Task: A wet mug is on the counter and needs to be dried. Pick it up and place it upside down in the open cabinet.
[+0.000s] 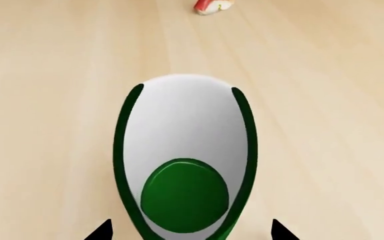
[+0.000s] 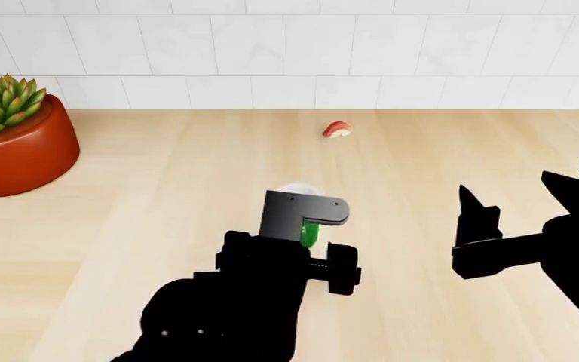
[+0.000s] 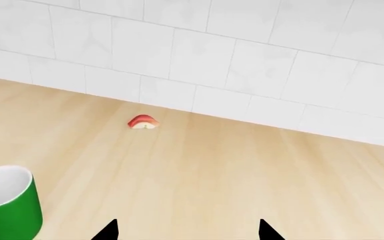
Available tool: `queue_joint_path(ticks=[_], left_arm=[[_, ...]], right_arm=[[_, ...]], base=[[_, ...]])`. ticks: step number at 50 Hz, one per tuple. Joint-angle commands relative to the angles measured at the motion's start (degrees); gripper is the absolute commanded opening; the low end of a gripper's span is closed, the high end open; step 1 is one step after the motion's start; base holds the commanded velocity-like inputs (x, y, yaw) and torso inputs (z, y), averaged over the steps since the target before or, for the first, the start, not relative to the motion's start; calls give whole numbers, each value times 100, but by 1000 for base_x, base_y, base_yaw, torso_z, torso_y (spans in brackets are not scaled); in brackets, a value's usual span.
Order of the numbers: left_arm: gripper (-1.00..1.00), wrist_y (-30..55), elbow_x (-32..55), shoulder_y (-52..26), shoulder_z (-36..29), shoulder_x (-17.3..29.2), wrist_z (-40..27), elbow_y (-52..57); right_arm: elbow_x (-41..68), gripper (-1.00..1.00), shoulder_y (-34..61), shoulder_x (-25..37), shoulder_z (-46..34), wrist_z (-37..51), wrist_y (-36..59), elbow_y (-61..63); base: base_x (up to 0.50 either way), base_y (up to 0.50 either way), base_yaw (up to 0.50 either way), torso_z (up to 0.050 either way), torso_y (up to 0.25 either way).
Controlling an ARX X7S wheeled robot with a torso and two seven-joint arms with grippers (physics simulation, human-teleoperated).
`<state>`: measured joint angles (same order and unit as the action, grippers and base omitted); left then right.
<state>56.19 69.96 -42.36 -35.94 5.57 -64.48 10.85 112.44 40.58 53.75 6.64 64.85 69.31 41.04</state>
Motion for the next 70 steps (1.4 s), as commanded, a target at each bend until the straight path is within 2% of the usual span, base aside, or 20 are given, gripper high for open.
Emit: queue_joint_path(ticks=[1, 25, 26, 43, 55, 70], left_arm=[[100, -115, -91, -62, -119, 26, 149, -188], [100, -345, -259, -230, -242, 53, 323, -678], [-100, -339, -232, -229, -236, 51, 324, -684], [-100, -237, -80, -295, -324, 123, 195, -516], [-100, 42, 56, -633, -497, 464, 225, 584], [-100, 457, 158, -1277, -560, 1023, 365, 1273]], right_arm=[[-41, 100, -44, 17, 5, -39, -24, 12], [-111, 100, -130, 57, 29, -106, -84, 52], [-102, 100, -129, 64, 28, -100, -91, 58], [-86, 100, -164, 118, 24, -95, -156, 96], [20, 100, -125, 210, 5, -18, -239, 141], [80, 100, -135, 289, 2, 5, -302, 170]], base=[[0, 0, 0, 0, 0], [0, 0, 0, 0, 0], [0, 0, 0, 0, 0], [1, 0, 0, 0, 0], [0, 0, 0, 0, 0], [0, 0, 0, 0, 0]])
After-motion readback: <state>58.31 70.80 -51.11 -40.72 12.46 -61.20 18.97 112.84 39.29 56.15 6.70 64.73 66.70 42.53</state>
